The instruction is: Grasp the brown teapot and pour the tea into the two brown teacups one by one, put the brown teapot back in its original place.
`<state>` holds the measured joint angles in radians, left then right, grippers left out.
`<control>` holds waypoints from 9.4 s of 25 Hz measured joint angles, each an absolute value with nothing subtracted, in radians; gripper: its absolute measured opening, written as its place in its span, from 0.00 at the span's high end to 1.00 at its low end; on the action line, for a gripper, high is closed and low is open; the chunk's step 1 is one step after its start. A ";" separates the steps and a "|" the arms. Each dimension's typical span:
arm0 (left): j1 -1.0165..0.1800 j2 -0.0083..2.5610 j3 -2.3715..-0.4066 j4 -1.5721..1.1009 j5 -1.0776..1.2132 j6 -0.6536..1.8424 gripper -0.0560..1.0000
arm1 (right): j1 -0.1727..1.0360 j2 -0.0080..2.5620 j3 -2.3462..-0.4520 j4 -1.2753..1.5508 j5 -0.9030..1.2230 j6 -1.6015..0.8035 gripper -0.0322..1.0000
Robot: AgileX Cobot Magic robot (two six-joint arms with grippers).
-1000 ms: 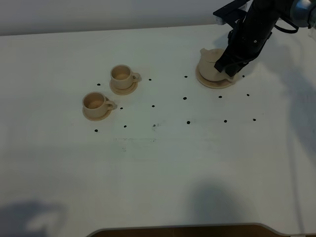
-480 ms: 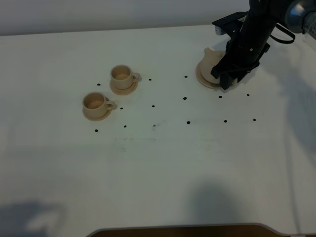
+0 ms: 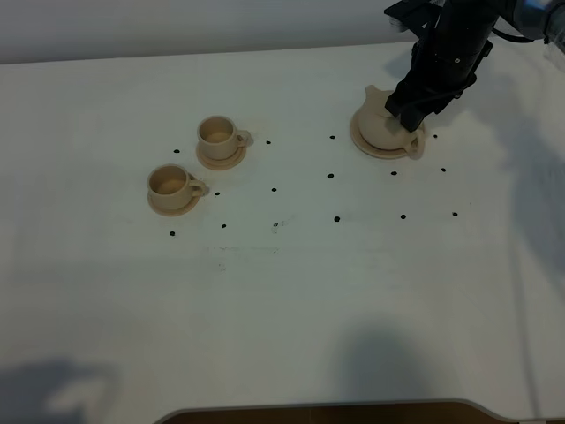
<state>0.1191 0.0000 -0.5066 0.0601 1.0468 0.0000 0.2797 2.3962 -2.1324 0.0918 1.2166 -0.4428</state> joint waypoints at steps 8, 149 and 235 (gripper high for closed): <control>0.119 0.000 -0.507 0.060 1.047 0.000 0.53 | 0.286 2.404 -2.134 0.068 1.223 -0.464 0.55; 0.119 0.000 -0.507 0.060 1.047 0.000 0.53 | 0.431 2.376 -2.213 0.141 1.147 -0.571 0.88; 0.119 0.000 -0.507 0.060 1.047 0.000 0.53 | 0.814 2.436 -2.213 -0.664 1.009 -0.565 0.88</control>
<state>0.1191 0.0000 -0.5066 0.0601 1.0468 0.0000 0.8142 2.4361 -2.2125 -0.6639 1.0086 -0.5652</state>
